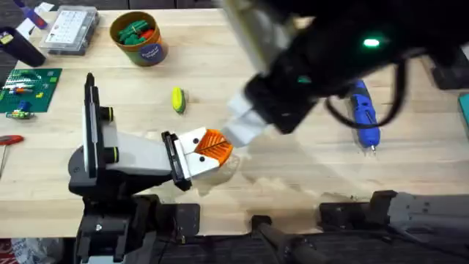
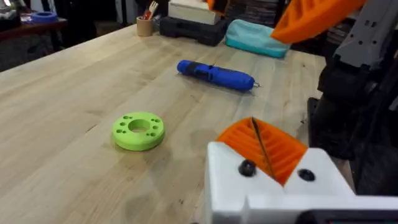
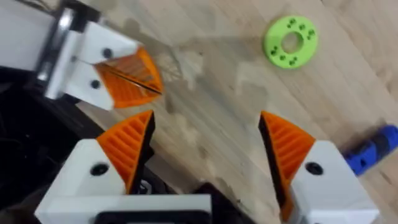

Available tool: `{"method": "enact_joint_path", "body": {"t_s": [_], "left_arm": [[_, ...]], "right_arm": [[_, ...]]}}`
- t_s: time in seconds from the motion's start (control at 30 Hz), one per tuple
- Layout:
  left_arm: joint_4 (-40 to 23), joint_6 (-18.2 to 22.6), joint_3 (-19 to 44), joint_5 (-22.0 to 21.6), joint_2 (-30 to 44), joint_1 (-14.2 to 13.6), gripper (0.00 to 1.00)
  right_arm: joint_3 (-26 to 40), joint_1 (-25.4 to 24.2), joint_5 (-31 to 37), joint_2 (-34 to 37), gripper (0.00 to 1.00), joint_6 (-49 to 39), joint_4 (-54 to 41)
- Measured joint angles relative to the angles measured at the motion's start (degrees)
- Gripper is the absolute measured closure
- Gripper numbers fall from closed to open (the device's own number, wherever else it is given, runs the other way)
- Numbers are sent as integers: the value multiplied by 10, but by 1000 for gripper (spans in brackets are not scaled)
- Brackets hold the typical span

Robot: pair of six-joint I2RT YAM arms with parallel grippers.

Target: Pick up the gripper from the table and insert it into the empty holder that is missing its gripper. Then pick up a screw, insert it into the mounting hole, and use the screwdriver to tighten it. Finally, clean up the table by picking up the vegetable and placing it into the bucket.

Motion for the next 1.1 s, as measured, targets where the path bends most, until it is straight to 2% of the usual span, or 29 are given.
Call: {"method": "enact_joint_path", "body": {"t_s": [0.17, 0.3, 0.7, 0.9, 1.0, 1.03, 1.1], "left_arm": [[0, 0, 0, 0, 0, 0, 997], [0, 0, 0, 0, 0, 0, 997], [0, 0, 0, 0, 0, 0, 997], [0, 0, 0, 0, 0, 0, 997], [0, 0, 0, 0, 0, 0, 997], [0, 0, 0, 0, 0, 0, 997], [0, 0, 0, 0, 0, 0, 997]], "right_arm": [[-80, -76, 12, -70, 5, 16, 19], [-116, -137, 17, -105, 6, 22, 19], [-120, -224, 14, -112, 5, 10, 17], [-120, -243, 32, -112, 6, 6, -13], [-121, -274, 47, -112, 6, 4, -20], [-123, -316, 56, -112, 6, 1, -20], [-131, -352, 61, -112, 6, -4, -18]]}}
